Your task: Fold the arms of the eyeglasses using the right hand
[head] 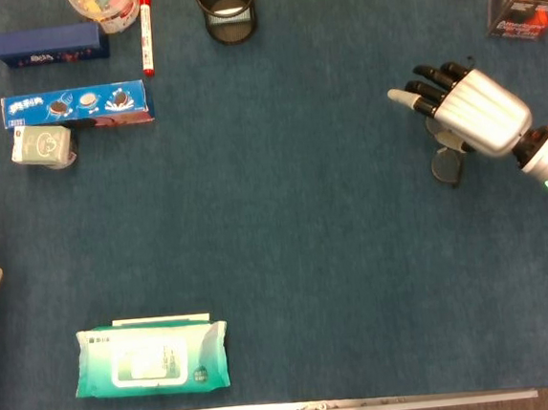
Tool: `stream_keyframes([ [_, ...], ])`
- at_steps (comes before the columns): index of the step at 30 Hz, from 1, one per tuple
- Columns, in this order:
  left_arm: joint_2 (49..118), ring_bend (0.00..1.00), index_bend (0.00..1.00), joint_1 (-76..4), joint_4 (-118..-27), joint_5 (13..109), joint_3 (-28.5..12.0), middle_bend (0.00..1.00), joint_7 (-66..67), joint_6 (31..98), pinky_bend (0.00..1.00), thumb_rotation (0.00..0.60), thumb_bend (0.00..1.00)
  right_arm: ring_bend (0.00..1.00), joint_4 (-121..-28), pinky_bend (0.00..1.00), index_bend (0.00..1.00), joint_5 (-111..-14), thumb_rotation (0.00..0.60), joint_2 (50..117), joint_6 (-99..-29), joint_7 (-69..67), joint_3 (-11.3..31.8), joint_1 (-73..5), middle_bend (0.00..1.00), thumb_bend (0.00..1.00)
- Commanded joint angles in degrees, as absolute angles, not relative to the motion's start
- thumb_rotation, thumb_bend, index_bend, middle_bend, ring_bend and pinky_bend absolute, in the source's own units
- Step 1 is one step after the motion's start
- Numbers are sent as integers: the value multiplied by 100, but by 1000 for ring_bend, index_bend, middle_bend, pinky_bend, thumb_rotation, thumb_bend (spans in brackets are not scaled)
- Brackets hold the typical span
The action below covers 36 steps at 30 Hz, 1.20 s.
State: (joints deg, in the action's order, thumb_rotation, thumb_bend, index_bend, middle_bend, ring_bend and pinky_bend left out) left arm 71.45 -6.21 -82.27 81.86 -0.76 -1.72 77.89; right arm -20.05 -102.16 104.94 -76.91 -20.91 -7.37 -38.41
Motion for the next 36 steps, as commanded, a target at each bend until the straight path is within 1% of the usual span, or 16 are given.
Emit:
stream_keyframes([
  [1,7147,259,421,-624,-8222,8178,-78,280,-175,7776,451,600,177,178,-1970,337,183,-10201,600,10515,-7701,-2137,-741,-3841,293,182],
  [9,7139,259,421,-633,-8238,8173,-85,280,-153,7765,451,600,177,178,-2030,337,183,-10166,600,10454,-8052,-2134,-684,-3852,294,183],
  [13,7130,260,422,-635,-8269,8190,-83,280,-123,7779,451,600,177,178,-2136,337,183,-10164,600,10374,-8191,-2069,-673,-3846,294,208],
  [16,7126,260,422,-640,-8287,8192,-86,280,-101,7780,451,600,177,178,-2229,337,183,-10154,600,10305,-8246,-2015,-661,-3845,294,246],
  [24,7111,259,423,-654,-8331,8202,-89,280,-64,7778,450,600,177,178,-2411,337,183,-10112,600,10178,-8197,-1875,-644,-3839,293,329],
  [36,7118,260,423,-647,-8309,8176,-82,280,-87,7756,451,600,177,178,-2354,337,183,-10086,600,10222,-8050,-1895,-659,-3834,293,339],
])
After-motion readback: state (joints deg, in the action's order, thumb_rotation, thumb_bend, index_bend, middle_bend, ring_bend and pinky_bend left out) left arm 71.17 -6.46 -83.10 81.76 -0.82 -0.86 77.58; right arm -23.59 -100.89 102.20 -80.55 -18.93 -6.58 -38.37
